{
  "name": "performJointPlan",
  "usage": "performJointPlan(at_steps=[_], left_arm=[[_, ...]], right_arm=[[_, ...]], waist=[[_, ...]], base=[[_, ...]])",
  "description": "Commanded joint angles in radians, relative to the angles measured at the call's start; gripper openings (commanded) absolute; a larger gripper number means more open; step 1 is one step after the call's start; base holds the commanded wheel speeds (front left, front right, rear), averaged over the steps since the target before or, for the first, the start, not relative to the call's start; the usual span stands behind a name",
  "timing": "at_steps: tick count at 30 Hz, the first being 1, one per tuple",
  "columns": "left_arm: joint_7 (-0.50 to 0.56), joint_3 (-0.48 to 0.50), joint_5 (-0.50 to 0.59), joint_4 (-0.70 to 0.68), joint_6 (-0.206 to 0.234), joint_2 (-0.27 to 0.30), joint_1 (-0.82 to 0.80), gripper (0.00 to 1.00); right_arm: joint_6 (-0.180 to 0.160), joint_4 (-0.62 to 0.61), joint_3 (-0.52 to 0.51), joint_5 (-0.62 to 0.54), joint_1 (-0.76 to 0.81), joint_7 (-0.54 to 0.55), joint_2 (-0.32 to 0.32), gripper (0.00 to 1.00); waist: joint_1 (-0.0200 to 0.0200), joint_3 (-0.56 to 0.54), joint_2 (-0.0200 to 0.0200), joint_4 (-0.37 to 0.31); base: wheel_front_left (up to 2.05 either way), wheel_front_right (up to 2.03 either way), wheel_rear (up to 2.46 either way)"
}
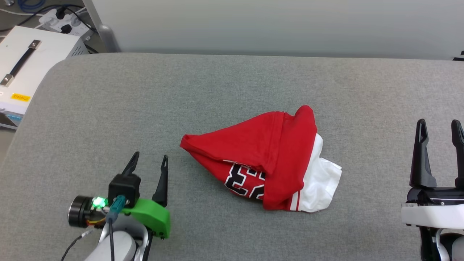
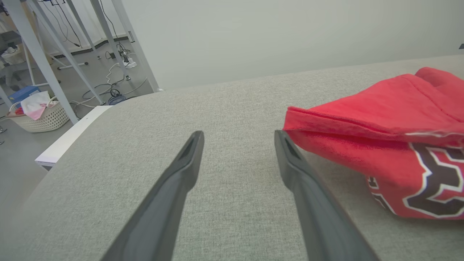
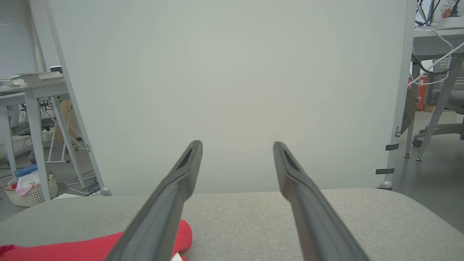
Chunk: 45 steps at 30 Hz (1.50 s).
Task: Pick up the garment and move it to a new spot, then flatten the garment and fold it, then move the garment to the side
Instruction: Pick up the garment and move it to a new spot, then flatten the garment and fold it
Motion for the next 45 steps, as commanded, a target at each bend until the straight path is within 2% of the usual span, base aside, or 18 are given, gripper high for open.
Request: performJointPlan(at_steps=[1, 6, 12, 22, 30, 45], left_arm=[[-0.006, 0.04, 0.032, -0.012, 0.001, -0.019, 0.042, 1.0], [-0.006, 0.174, 0.148, -0.07, -0.018, -0.077, 0.148, 1.0], [-0.006, 0.309, 0.267, -0.15, -0.075, -0.166, 0.242, 1.0], [-0.006, 0.421, 0.373, -0.207, -0.191, -0.268, 0.323, 1.0], [-0.006, 0.47, 0.422, -0.207, -0.258, -0.306, 0.345, 1.0], [-0.006, 0.526, 0.463, -0.194, -0.307, -0.343, 0.35, 1.0]], right_arm=[[-0.001, 0.003, -0.001, -0.012, 0.015, -0.009, -0.001, 1.0], [-0.001, 0.008, -0.001, -0.014, 0.03, -0.009, -0.001, 1.0], [-0.001, 0.028, -0.004, -0.021, 0.058, -0.009, -0.001, 1.0], [-0.001, 0.077, -0.007, -0.024, 0.121, -0.009, -0.001, 1.0], [-0.001, 0.099, 0.001, -0.021, 0.133, -0.009, -0.001, 1.0], [-0.001, 0.1, 0.009, -0.031, 0.127, -0.009, -0.001, 1.0]], waist=[[0.0, -0.009, 0.0, 0.005], [0.0, -0.028, 0.0, 0.013], [0.0, -0.054, 0.0, 0.022], [0.0, -0.097, 0.0, 0.03], [0.0, -0.107, 0.0, 0.026], [0.0, -0.107, 0.0, 0.021]], base=[[0.0, 0.0, 0.0], [0.0, 0.0, 0.0], [0.0, 0.0, 0.0], [0.0, 0.0, 0.0], [0.0, 0.0, 0.0], [0.0, 0.0, 0.0]])
